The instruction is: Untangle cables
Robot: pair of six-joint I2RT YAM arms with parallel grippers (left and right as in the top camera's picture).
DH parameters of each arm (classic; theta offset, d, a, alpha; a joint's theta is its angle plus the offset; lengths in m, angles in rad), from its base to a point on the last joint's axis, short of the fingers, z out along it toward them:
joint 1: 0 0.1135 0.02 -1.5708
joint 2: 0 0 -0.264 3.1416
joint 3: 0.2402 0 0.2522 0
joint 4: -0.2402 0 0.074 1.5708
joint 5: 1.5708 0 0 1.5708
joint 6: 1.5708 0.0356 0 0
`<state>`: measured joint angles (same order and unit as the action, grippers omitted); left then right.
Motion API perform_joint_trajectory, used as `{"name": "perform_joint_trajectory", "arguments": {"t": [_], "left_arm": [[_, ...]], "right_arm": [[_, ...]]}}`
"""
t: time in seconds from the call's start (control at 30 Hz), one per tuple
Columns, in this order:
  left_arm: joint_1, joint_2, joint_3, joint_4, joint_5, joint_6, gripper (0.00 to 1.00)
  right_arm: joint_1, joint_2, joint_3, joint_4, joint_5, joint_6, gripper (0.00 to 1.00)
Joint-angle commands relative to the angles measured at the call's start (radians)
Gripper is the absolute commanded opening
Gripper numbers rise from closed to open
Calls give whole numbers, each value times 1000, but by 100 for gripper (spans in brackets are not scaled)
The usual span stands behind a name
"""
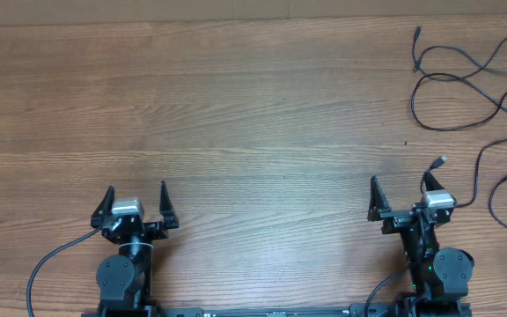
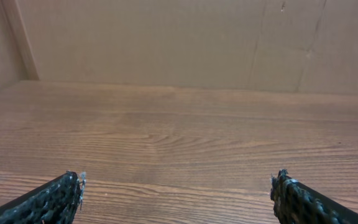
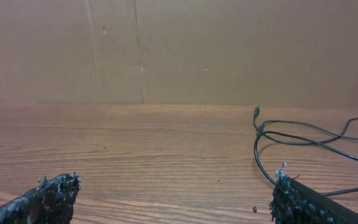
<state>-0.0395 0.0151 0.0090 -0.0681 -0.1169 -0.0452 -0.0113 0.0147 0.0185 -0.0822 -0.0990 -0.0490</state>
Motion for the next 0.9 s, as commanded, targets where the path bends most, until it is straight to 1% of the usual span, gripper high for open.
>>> {"name": "perform_joint_trajectory", "arguments": {"t": [0.0,0.87], "left_arm": [[2,-11,-3,1,-14,23,100],[2,-11,-3,1,-14,23,100]], "right_arm": [[5,-12,-10,5,8,-1,100],[5,-12,-10,5,8,-2,100]]}}
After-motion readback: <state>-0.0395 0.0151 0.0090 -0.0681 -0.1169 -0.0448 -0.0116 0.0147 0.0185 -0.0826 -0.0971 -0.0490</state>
